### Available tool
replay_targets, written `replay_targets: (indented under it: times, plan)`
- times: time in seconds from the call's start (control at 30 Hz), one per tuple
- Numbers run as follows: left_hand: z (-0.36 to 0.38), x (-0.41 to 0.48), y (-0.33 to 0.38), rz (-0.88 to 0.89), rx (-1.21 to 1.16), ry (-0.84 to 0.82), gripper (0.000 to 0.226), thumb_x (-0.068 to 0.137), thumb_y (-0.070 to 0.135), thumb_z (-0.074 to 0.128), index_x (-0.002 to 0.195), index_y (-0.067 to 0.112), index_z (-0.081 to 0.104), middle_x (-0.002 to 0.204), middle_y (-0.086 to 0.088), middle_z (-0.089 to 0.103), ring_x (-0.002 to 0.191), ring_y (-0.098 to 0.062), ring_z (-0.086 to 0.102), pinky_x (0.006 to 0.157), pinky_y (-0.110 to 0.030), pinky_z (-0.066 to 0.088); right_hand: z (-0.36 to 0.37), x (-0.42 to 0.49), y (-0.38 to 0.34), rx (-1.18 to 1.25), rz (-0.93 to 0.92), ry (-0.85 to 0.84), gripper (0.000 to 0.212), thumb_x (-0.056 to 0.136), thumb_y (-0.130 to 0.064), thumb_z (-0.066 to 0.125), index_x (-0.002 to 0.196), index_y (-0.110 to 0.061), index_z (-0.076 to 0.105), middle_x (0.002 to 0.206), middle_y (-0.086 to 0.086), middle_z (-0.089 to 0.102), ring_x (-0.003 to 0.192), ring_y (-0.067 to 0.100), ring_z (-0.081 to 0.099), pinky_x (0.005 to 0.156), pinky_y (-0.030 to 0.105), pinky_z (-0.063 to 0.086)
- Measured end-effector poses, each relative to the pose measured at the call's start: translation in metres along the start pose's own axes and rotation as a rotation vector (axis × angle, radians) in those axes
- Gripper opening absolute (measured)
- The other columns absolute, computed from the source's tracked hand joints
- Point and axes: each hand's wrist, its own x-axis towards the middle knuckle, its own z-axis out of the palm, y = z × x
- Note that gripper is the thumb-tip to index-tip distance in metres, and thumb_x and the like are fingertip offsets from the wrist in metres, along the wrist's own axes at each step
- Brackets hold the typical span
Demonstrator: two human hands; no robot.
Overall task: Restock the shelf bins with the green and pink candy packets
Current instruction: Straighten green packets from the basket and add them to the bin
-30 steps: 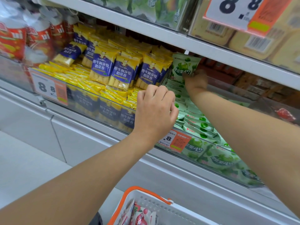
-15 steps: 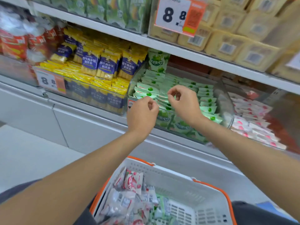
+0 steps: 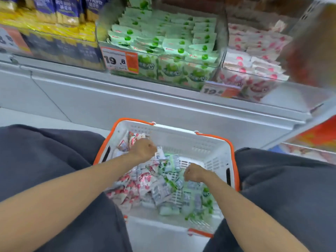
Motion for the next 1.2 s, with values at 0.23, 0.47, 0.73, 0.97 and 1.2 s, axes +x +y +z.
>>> replay_targets:
  times: [0.23, 0.47, 0.73, 0.97, 1.2]
  plan:
    - [0.023, -0.007, -0.017, 0.009, 0.091, -0.163, 0.027, 0.091, 0.011, 0.054, 0.065, 0.009, 0.054, 0.070, -0.011, 0.053, 0.066, -0.014, 0.049, 0.069, -0.019, 0.041, 0.053, 0.013, 0.031, -0.323, 0.105, -0.649, 0.091, 0.079, -0.059, 0.068, 0.151, -0.017, 0.031, 0.156, 0.005, 0.030, 0.138, 0.031, 0.037, 0.109, 0.046, 0.038]
    - [0.023, -0.011, -0.011, -0.018, 0.088, -0.199, 0.028, 0.094, 0.014, 0.057, 0.079, -0.005, 0.072, 0.076, -0.011, 0.068, 0.064, -0.013, 0.058, 0.057, -0.018, 0.042, 0.065, -0.009, 0.033, -0.359, -0.004, -0.327, 0.025, 0.082, -0.021, 0.066, 0.068, -0.013, 0.047, 0.072, 0.001, 0.050, 0.061, 0.017, 0.049, 0.070, 0.030, 0.049]
    - [0.012, -0.015, 0.003, 0.023, -0.064, -0.472, 0.064, 0.087, 0.027, 0.071, 0.144, 0.021, 0.041, 0.135, 0.009, 0.046, 0.121, -0.019, 0.054, 0.100, -0.031, 0.044, -0.039, -0.050, -0.039, 1.165, -0.102, -0.202, 0.032, 0.102, -0.031, 0.041, 0.107, -0.002, 0.053, 0.105, 0.020, 0.063, 0.087, 0.028, 0.067, 0.078, 0.034, 0.058]
    - [-0.006, -0.015, 0.013, 0.071, -0.349, -0.192, 0.036, 0.099, 0.036, 0.053, 0.130, 0.016, 0.055, 0.124, -0.002, 0.064, 0.110, -0.019, 0.060, 0.096, -0.033, 0.046, -0.072, -0.061, -0.064, 1.159, -0.144, 0.197, 0.048, 0.100, -0.048, 0.043, 0.104, -0.004, 0.063, 0.102, 0.012, 0.064, 0.085, 0.021, 0.062, 0.079, 0.030, 0.051]
    - [-0.017, -0.016, 0.034, -0.010, -0.696, -0.351, 0.043, 0.094, 0.047, 0.057, 0.128, 0.020, 0.059, 0.125, -0.003, 0.066, 0.115, -0.022, 0.062, 0.097, -0.038, 0.051, -0.064, -0.062, -0.081, 1.126, -0.258, 0.364, 0.038, 0.100, -0.043, 0.046, 0.110, -0.010, 0.060, 0.099, 0.004, 0.068, 0.090, 0.019, 0.066, 0.071, 0.027, 0.052]
